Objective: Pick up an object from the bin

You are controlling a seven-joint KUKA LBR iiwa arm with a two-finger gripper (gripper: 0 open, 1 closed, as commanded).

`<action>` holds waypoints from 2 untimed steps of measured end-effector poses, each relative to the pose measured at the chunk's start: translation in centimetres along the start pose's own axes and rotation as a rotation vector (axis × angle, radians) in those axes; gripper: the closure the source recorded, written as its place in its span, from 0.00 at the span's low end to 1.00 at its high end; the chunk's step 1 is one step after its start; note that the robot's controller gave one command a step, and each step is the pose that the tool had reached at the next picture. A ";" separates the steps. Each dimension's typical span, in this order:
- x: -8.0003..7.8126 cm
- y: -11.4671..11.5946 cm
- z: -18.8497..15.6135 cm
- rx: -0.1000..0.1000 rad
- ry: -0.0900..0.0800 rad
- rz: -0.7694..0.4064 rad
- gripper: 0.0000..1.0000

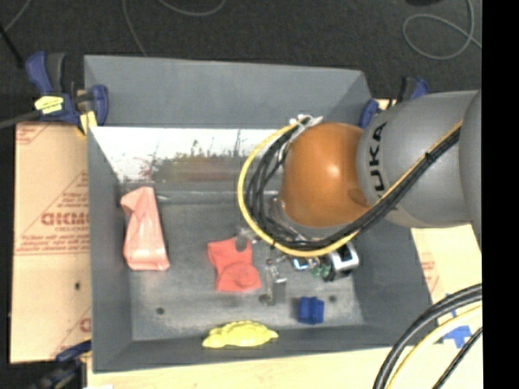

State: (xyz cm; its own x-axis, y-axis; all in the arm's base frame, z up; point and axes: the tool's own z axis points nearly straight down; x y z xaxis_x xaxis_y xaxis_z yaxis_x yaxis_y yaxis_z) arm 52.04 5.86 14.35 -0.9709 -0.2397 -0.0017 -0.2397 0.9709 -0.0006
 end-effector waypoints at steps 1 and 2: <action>-1.3 0.0 2.2 0.003 -0.005 -0.180 0.00; 3.4 2.4 6.8 0.003 -0.012 -0.302 0.00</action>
Offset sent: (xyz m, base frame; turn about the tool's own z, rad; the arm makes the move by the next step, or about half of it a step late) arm -0.0451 0.0188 -0.0735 -0.3083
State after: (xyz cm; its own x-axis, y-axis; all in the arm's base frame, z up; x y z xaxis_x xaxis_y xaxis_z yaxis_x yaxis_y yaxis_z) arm 48.22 7.42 7.59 -0.8556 -0.5175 -0.0127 -0.5175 0.8557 -0.0061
